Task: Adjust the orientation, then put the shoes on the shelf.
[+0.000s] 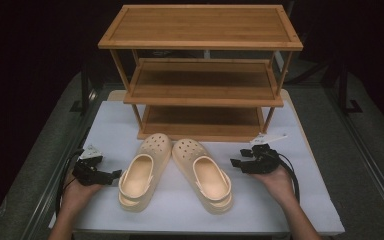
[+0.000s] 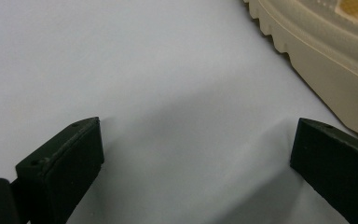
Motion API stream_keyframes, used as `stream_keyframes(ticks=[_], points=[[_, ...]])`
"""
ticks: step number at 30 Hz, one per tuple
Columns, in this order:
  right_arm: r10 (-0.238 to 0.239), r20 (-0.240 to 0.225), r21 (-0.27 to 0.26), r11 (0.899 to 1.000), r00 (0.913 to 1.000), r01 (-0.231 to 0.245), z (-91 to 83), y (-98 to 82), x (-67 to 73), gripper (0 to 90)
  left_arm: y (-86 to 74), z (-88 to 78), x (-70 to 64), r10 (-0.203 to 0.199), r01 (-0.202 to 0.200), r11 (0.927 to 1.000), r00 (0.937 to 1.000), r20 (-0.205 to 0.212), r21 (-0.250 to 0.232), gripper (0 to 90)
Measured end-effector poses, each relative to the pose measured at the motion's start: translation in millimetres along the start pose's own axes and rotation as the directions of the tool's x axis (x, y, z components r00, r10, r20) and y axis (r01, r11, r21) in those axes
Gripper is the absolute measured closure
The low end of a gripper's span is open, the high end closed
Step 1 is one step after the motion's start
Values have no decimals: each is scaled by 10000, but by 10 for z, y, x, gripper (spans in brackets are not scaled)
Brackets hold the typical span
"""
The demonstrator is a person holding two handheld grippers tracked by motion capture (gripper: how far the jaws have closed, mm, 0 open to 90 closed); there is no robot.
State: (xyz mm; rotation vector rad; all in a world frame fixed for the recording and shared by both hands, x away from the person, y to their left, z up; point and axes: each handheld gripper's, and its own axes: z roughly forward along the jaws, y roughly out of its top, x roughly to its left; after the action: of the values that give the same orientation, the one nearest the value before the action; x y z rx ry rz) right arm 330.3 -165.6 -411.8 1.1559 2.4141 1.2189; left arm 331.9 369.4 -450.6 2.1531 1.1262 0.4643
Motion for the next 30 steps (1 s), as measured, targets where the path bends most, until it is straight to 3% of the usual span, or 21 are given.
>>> stream_keyframes(ticks=[10,14,20,26,30], points=[[56,-125,-445,9990,9999,-62,-184,-63,53,375,17,-20,-13,56,-55,9999,9999,-90,86,18],[29,-226,-582,9983,9997,-42,-201,-55,62,362,75,-134,-22,-234,241,9990,9995,188,-375,20],[8,-302,-592,9982,9995,-26,-194,-50,79,350,208,-329,-44,-361,399,9957,9982,470,-832,20],[-32,-388,-736,9973,9992,4,-207,-30,106,340,341,-492,-129,-299,354,9952,9977,601,-915,20],[-142,-389,-777,9969,9991,112,-218,-12,137,339,440,-592,-209,-27,114,9941,9968,803,-1083,22]])
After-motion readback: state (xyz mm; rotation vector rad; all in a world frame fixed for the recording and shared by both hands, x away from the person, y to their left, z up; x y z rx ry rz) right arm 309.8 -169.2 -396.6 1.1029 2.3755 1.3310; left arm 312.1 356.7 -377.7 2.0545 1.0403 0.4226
